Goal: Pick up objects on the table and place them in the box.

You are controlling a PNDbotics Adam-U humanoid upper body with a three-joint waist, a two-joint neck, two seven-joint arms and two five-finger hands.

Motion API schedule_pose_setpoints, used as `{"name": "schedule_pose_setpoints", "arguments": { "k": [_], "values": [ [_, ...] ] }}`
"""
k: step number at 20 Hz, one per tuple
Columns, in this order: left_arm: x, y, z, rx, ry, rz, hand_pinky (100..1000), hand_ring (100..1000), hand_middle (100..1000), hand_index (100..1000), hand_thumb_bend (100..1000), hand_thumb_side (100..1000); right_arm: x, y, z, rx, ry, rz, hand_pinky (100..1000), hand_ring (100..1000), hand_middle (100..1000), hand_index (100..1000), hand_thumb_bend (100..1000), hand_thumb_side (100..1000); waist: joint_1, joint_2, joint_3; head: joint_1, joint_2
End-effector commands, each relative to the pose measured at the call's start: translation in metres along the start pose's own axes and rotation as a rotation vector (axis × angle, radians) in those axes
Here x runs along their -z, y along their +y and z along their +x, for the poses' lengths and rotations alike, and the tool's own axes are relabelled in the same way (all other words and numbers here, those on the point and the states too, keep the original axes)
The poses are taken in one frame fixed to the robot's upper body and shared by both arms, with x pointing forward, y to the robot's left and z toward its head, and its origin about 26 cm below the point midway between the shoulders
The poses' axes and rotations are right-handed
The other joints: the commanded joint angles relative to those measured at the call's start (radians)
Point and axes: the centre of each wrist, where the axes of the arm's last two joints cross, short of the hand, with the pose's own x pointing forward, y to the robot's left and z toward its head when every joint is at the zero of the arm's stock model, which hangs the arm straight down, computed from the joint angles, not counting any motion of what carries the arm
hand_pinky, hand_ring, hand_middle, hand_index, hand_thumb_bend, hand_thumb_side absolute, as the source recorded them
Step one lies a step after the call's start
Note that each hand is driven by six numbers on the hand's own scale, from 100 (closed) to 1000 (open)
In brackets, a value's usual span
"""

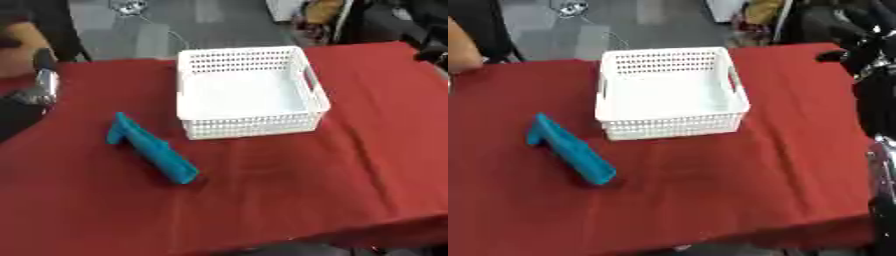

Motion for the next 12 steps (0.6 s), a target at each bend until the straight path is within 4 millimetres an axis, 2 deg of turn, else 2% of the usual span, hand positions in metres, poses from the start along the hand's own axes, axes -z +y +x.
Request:
{"name": "schedule_pose_setpoints", "arguments": {
  "k": [1, 8, 12],
  "values": [
    [0.0034, 0.0065, 0.0042, 0.022, -0.026, 0.005, 728, 914, 882, 877, 100, 443, 0.0075, -0.0027, 0.0084, -0.018, -0.034, 0.014, 681, 863, 914, 1000, 100, 1000, 0.001, -0.006, 0.001, -0.006, -0.001],
    [0.0035, 0.0067, 0.0028, 0.038, -0.022, -0.011, 728, 898, 870, 875, 100, 425, 0.0074, -0.0027, 0.0079, -0.017, -0.033, 0.013, 680, 863, 914, 1000, 100, 1000, 0.0, -0.006, -0.011, -0.006, -0.001],
    [0.0068, 0.0088, -0.0052, 0.112, -0.033, -0.143, 737, 874, 855, 881, 100, 410, 0.0053, -0.0032, 0.0064, -0.02, -0.02, 0.014, 679, 863, 914, 1000, 100, 1000, 0.003, -0.011, -0.026, -0.012, -0.001]
  ]
}}
